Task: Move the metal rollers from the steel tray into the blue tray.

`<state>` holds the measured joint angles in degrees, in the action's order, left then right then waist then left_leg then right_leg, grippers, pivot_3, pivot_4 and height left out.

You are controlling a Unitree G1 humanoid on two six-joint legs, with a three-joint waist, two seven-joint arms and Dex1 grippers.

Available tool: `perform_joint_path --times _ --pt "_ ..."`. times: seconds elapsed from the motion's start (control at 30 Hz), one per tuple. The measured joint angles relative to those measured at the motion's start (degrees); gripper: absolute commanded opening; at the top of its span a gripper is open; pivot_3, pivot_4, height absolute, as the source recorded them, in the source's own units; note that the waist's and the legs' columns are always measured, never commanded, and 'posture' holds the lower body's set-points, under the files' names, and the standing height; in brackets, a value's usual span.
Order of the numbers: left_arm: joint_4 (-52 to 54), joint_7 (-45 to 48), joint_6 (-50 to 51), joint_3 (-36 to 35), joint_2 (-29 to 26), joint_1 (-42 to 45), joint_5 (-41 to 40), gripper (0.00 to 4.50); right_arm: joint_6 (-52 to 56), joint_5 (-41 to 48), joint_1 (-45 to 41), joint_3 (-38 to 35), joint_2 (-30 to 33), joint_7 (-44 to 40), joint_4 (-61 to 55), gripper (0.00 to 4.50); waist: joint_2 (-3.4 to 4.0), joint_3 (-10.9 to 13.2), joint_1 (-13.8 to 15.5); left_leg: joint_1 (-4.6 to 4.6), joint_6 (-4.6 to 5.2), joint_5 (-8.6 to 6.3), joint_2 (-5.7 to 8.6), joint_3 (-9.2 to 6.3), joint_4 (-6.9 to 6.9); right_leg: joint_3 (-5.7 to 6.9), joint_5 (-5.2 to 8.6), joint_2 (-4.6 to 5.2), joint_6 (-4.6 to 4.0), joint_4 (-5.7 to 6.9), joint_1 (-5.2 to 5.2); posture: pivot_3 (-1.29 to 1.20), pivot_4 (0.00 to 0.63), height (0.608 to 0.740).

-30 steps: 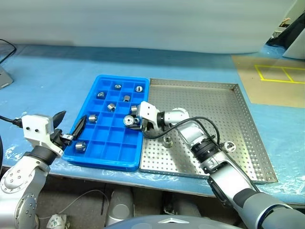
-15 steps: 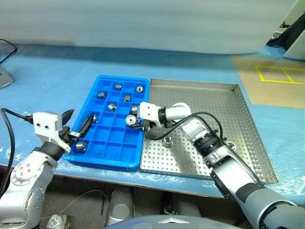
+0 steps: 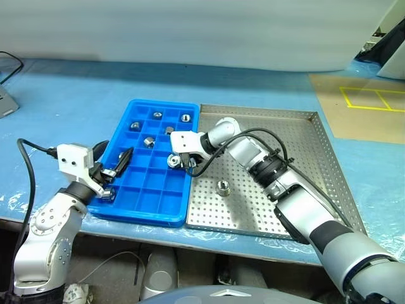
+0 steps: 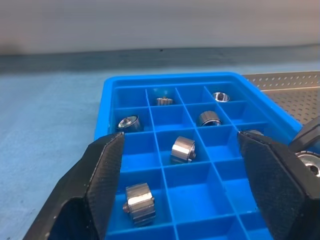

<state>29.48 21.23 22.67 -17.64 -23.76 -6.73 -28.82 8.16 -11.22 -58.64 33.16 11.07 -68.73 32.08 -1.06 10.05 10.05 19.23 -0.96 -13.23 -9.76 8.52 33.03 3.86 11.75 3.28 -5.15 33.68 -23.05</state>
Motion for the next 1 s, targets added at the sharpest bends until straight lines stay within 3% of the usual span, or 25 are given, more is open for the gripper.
perform_joint_path --times 0.3,0.67,0.87,1.0 --pt "-0.1 -0.3 0.2 1.7 0.3 2.1 0.1 3.79 -1.3 -3.5 -6.7 1.7 -1.4 -0.5 8.0 1.64 0.01 0.0 0.0 0.00 -0.01 0.00 -0.01 0.00 0.02 0.01 0.00 0.00 -0.01 0.02 0.00 0.24 0.150 0.740" --pt "-1.2 -0.2 1.6 3.9 0.3 5.7 0.0 3.79 -3.8 -5.5 -6.3 4.7 -3.4 -6.6 3.0 1.64 -0.05 0.0 -1.8 0.21 -0.03 0.02 -0.02 0.02 0.09 0.01 0.01 0.00 -0.02 0.01 -0.14 0.22 0.150 0.740" --pt "-1.8 -0.2 1.9 4.0 0.3 6.6 0.0 3.79 -2.1 -3.1 -4.0 1.0 -4.2 -5.8 2.8 1.64 -0.05 0.0 -2.9 0.35 -0.03 0.02 -0.03 0.02 0.18 0.02 0.03 0.00 -0.06 0.07 -0.26 0.19 0.150 0.740" --pt "-3.0 -0.1 2.2 4.2 0.3 9.4 -0.2 3.79 -1.0 2.3 -2.0 -7.1 -3.7 -1.8 2.5 1.64 -0.04 0.0 -3.1 0.33 -0.02 0.03 -0.07 0.01 0.22 0.03 0.02 -0.01 -0.07 0.16 -0.27 0.14 0.150 0.740"
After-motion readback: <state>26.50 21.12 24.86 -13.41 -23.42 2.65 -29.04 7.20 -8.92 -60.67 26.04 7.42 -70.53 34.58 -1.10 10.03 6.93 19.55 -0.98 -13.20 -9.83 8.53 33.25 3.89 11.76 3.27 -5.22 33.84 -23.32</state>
